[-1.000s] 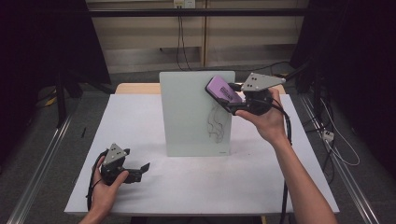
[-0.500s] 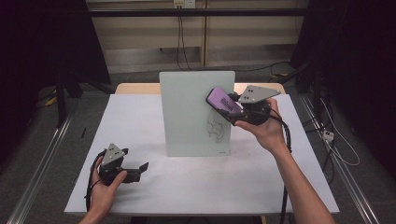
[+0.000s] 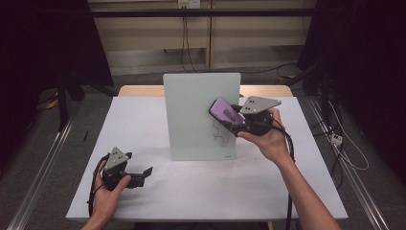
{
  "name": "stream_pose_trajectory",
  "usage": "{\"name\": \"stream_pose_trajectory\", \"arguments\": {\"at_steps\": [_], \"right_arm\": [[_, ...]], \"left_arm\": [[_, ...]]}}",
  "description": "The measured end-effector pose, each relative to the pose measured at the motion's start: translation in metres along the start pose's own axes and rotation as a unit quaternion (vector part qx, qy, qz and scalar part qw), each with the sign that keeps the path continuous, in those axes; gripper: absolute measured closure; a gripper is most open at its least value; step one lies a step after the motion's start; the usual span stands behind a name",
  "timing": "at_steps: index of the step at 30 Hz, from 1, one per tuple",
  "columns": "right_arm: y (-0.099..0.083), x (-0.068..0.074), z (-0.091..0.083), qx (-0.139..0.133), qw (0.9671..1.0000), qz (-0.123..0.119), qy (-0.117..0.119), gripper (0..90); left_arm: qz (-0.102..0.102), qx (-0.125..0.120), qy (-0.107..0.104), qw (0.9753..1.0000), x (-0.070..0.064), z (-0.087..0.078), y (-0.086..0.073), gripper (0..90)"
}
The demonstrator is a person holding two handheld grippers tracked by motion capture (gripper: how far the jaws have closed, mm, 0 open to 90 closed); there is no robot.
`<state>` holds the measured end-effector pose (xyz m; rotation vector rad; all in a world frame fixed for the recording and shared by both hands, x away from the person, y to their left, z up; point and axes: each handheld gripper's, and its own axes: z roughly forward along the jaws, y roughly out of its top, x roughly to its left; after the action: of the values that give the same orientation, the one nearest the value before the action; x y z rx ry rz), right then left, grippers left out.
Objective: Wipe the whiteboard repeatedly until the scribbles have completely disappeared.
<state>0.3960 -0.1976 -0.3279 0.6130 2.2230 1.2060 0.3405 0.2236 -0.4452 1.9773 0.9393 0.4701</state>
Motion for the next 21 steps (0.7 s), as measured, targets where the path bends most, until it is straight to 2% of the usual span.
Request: {"name": "stream_pose_trajectory", "arguments": {"at_steps": [7, 10, 14, 21], "right_arm": [[0.016, -0.015, -0.011, -0.037, 0.9987, 0.011, -0.032, 42.4], [0.023, -0.019, -0.013, -0.037, 0.9985, 0.008, -0.041, 42.4], [0.018, -0.014, -0.01, -0.036, 0.9986, 0.006, -0.037, 42.4], [-0.002, 0.004, 0.001, -0.015, 0.9997, -0.004, -0.016, 42.4]], "left_arm": [[0.0, -0.001, 0.001, 1.0, 0.001, -0.001, 0.0, 4.8], [-0.002, -0.003, 0.001, 1.0, 0.001, -0.001, 0.0, 4.8], [-0.003, -0.003, 0.0, 1.0, 0.001, -0.001, 0.0, 4.8], [-0.001, -0.002, 0.001, 1.0, 0.0, -0.001, 0.0, 4.8]]}}
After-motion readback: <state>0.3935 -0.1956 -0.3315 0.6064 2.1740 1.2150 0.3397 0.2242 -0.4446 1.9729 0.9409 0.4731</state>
